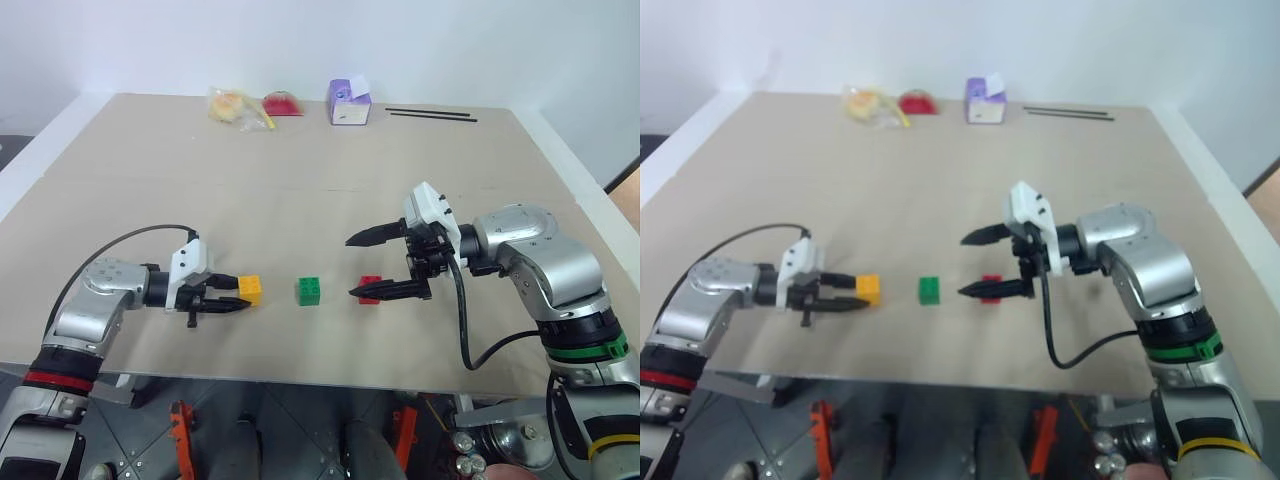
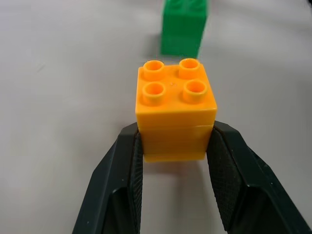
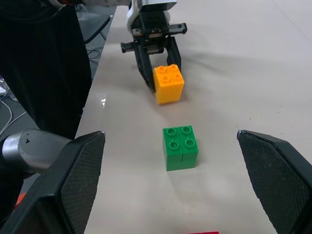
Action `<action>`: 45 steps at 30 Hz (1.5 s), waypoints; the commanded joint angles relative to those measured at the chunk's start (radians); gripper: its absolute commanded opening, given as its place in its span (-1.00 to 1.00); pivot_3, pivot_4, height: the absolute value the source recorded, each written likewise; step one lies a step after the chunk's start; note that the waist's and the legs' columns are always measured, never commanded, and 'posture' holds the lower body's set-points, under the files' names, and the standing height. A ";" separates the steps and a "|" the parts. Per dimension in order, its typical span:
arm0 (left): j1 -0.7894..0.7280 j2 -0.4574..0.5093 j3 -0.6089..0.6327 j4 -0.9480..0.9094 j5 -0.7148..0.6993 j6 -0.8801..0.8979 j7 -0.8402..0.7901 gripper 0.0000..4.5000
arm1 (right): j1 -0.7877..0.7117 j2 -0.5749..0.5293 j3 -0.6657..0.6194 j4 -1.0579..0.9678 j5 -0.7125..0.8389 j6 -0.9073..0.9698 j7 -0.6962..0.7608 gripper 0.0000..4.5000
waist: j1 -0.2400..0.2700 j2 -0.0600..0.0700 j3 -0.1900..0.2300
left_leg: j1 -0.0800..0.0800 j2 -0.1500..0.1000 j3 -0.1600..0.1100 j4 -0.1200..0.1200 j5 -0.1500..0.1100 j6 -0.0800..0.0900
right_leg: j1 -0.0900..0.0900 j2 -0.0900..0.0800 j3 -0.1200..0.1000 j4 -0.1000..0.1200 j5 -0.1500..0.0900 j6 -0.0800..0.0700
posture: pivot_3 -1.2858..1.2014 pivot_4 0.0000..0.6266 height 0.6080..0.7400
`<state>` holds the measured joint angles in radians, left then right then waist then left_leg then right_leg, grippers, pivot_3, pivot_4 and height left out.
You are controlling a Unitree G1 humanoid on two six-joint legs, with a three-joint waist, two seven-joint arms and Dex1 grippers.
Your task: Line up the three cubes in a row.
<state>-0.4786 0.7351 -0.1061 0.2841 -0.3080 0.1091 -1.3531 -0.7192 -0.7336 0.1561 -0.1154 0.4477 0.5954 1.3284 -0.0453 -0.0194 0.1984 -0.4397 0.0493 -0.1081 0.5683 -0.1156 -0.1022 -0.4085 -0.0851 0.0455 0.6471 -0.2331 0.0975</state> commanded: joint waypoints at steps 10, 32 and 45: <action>-0.056 0.005 0.000 0.104 0.040 -0.090 -0.073 -0.42 | -0.008 -0.011 -0.022 -0.030 0.017 -0.005 0.001 1.00 | 0.000 0.000 0.000 | 0.000 0.000 0.000 0.000 0.000 0.000 | 0.000 0.000 0.000 0.000 0.000 0.000 | 0.03 -0.52 1.00; -0.132 -0.058 -0.031 0.248 0.100 -0.188 -0.154 -0.20 | -0.008 -0.013 -0.014 -0.025 0.008 -0.006 0.002 1.00 | 0.002 0.000 0.000 | 0.000 0.000 0.000 0.002 0.002 0.003 | 0.002 0.000 0.000 0.000 0.003 0.000 | 0.03 -0.52 1.00; -0.132 -0.051 -0.011 0.208 0.083 -0.151 -0.172 0.99 | -0.008 -0.011 -0.012 -0.012 0.003 -0.015 0.005 1.00 | 0.003 0.000 0.000 | 0.000 0.000 0.000 0.002 0.006 0.001 | 0.002 0.000 0.000 0.000 0.005 -0.001 | 0.03 -0.52 1.00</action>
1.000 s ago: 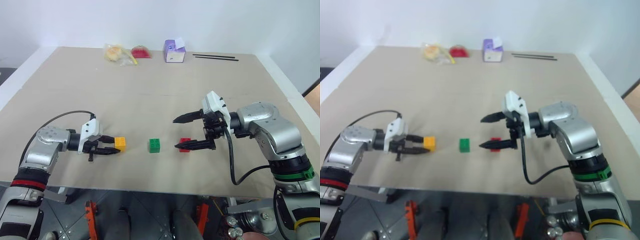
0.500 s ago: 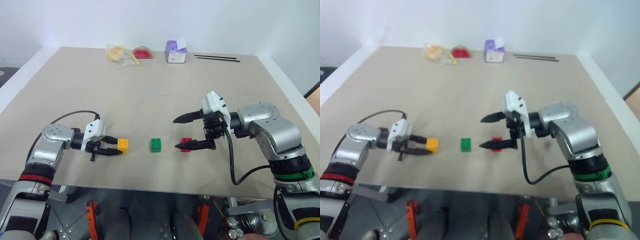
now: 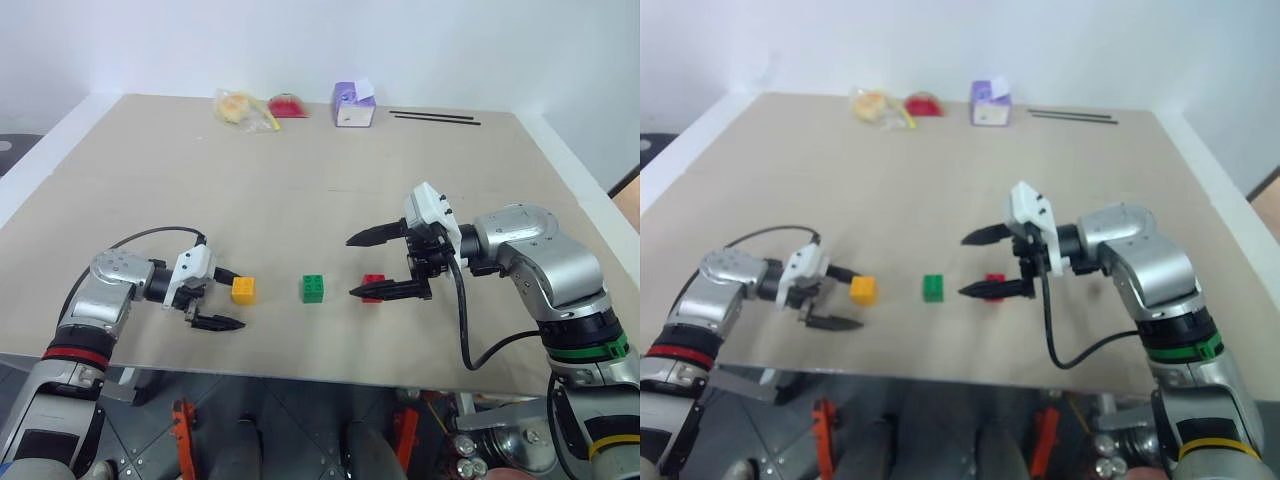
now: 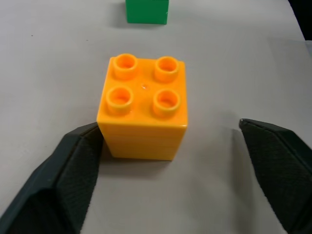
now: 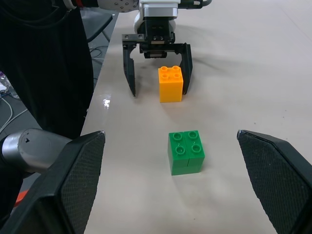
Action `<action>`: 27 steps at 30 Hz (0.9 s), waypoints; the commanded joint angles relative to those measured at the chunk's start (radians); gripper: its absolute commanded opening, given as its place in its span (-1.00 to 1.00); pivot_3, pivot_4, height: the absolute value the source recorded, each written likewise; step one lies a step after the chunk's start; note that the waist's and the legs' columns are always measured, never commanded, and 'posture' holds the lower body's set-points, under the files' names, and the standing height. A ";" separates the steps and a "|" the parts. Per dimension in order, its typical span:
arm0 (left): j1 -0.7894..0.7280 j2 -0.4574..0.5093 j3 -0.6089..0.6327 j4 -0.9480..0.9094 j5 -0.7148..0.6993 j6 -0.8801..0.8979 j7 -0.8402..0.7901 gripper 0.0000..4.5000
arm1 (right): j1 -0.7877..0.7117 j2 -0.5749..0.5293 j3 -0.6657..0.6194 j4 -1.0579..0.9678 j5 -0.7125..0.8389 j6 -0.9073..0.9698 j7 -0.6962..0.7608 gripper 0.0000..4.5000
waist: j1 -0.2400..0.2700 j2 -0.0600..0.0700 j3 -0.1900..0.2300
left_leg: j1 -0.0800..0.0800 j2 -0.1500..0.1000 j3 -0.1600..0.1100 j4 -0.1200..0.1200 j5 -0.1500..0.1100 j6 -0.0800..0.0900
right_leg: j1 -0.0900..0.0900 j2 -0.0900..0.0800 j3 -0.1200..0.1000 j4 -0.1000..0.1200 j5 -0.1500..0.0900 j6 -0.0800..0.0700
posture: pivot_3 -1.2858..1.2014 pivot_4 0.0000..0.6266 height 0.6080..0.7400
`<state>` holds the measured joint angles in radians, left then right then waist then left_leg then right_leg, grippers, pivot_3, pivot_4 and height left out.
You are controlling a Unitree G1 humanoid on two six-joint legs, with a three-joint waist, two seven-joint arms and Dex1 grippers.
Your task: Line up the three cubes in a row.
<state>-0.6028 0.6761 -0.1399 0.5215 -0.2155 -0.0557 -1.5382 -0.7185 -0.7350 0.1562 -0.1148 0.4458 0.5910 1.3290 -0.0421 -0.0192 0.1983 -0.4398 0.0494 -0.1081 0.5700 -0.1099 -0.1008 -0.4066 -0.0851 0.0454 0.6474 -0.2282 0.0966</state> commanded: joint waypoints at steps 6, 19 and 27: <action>-0.012 0.000 0.076 -0.146 -0.105 0.171 0.050 0.99 | -0.006 -0.010 -0.018 -0.015 0.013 -0.003 0.003 1.00 | -0.003 0.000 0.000 | -0.001 0.000 0.000 0.000 0.000 0.000 | -0.001 0.000 0.000 0.000 0.000 0.001 | 0.03 -0.52 1.00; 0.024 -0.315 0.567 -0.540 -0.289 0.498 1.117 0.99 | 0.020 0.322 -0.330 0.131 -0.044 -0.034 -0.737 1.00 | -0.007 -0.001 0.000 | 0.001 0.000 0.000 -0.001 0.001 -0.001 | 0.000 0.000 0.000 0.000 0.004 0.007 | 0.03 -0.52 1.00; 0.247 -0.453 0.554 -0.611 -0.036 0.324 1.502 0.99 | 0.231 0.529 -0.385 0.227 -0.277 -0.404 -1.177 1.00 | 0.006 -0.002 0.000 | -0.001 0.000 0.000 -0.004 0.002 -0.002 | 0.000 0.001 0.001 0.000 0.003 0.006 | 0.03 -0.52 1.00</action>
<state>-0.3487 0.2171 0.4101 -0.0565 -0.2913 0.3185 -0.0812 -0.4918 -0.2105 -0.2077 0.1122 0.2065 0.2784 0.2089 -0.0359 -0.0210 0.1978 -0.4403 0.0492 -0.1085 0.5663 -0.1080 -0.1028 -0.4067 -0.0837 0.0465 0.6469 -0.2251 0.1030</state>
